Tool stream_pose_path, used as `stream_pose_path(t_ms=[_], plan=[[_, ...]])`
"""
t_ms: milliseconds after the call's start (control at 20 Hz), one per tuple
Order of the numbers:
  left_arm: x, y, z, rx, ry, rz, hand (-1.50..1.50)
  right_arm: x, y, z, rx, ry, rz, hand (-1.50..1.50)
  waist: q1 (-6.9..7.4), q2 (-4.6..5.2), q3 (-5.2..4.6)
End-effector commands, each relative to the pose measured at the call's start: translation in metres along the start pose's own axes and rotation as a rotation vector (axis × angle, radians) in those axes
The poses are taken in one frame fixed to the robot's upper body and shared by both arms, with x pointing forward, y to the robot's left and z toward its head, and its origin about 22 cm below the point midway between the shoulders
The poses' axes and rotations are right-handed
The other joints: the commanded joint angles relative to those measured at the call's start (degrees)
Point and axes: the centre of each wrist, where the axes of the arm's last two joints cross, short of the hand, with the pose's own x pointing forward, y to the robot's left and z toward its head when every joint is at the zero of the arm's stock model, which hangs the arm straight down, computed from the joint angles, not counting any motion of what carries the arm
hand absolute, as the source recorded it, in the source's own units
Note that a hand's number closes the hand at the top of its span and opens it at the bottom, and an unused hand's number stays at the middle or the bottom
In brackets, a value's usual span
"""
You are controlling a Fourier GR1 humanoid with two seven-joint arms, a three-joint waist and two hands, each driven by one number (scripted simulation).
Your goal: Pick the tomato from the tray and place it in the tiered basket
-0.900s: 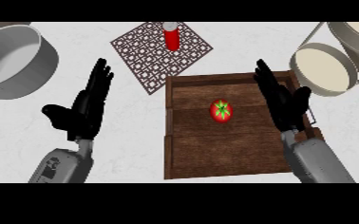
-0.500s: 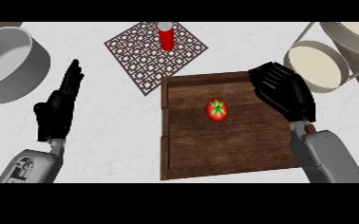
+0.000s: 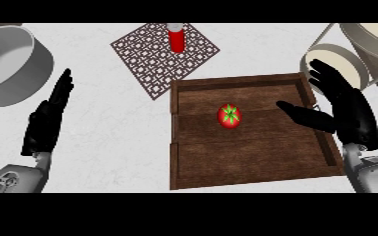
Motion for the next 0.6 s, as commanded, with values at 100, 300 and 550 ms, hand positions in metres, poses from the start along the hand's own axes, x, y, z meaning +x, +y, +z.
stream_pose_path(t_ms=[100,300,550], plan=[[0.001,-0.008,0.001,-0.007,-0.009,-0.026,0.0,0.053,-0.023,0.003,0.223,0.055,0.367,-1.5,0.83,0.1,-0.19],[0.004,-0.009,-0.007,-0.011,-0.006,-0.025,0.0,0.091,-0.016,0.008,0.36,0.119,0.53,-1.5,1.4,0.43,-0.17],[0.011,-0.004,-0.006,-0.038,-0.015,-0.014,0.0,0.137,0.004,-0.003,0.405,0.174,0.606,-1.5,2.04,0.4,-0.02]])
